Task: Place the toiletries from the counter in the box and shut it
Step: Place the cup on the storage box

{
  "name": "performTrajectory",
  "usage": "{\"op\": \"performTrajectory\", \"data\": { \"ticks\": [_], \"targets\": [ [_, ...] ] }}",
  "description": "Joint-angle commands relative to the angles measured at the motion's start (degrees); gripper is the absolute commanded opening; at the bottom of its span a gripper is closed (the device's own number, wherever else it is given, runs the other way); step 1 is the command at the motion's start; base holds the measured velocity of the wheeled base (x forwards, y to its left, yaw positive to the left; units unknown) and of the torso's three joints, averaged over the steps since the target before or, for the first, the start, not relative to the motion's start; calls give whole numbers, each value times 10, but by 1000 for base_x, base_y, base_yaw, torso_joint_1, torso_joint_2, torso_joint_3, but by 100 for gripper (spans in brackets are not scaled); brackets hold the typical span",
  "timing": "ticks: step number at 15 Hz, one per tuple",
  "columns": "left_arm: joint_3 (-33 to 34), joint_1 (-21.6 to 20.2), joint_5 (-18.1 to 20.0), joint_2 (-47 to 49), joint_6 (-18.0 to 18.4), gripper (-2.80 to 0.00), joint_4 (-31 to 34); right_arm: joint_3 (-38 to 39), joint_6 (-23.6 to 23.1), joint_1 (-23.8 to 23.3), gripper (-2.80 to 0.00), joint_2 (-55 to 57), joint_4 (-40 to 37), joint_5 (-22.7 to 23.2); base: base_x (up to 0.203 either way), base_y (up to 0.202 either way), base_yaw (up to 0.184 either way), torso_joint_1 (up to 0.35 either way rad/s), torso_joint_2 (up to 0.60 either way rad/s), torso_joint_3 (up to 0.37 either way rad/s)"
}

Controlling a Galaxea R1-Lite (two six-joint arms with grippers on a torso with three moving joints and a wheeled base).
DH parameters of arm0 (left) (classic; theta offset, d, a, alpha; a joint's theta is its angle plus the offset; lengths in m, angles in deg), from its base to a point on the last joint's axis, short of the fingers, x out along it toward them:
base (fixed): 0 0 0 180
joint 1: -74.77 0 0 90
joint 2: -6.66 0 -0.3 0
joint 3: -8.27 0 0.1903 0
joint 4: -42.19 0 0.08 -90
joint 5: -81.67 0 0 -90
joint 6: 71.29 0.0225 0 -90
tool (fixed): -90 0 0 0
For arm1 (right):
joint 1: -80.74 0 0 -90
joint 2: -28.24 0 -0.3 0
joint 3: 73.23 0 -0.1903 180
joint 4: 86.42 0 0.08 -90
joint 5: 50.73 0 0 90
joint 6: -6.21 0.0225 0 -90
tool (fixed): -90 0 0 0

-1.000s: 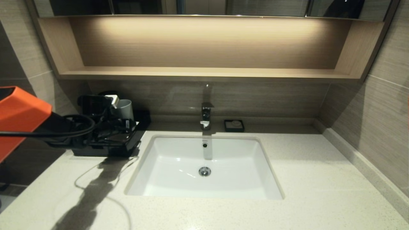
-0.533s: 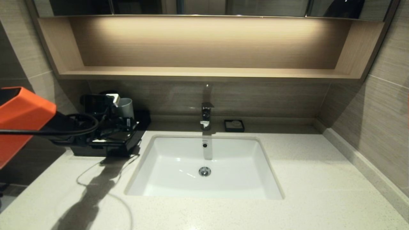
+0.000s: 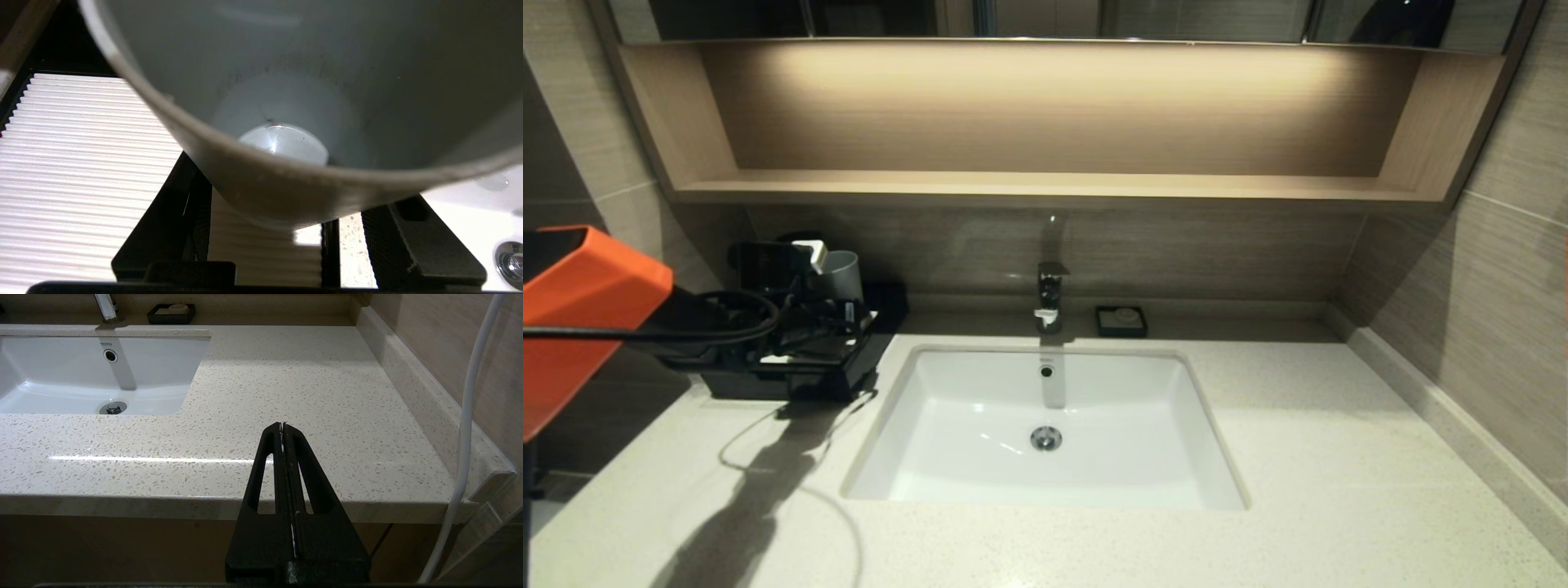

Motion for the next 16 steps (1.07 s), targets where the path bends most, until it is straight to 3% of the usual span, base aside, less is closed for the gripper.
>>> {"op": "performTrajectory", "data": {
  "ticks": [1,16],
  "targets": [
    [-11,-1,0,8,-1,-280,-3,1,0,0,-280,-1,0,0,0,0,0,0,0,0],
    [-43,-2,0,28,-3,-280,0,1,0,0,-280,-1,0,0,0,0,0,0,0,0]
  ]
}}
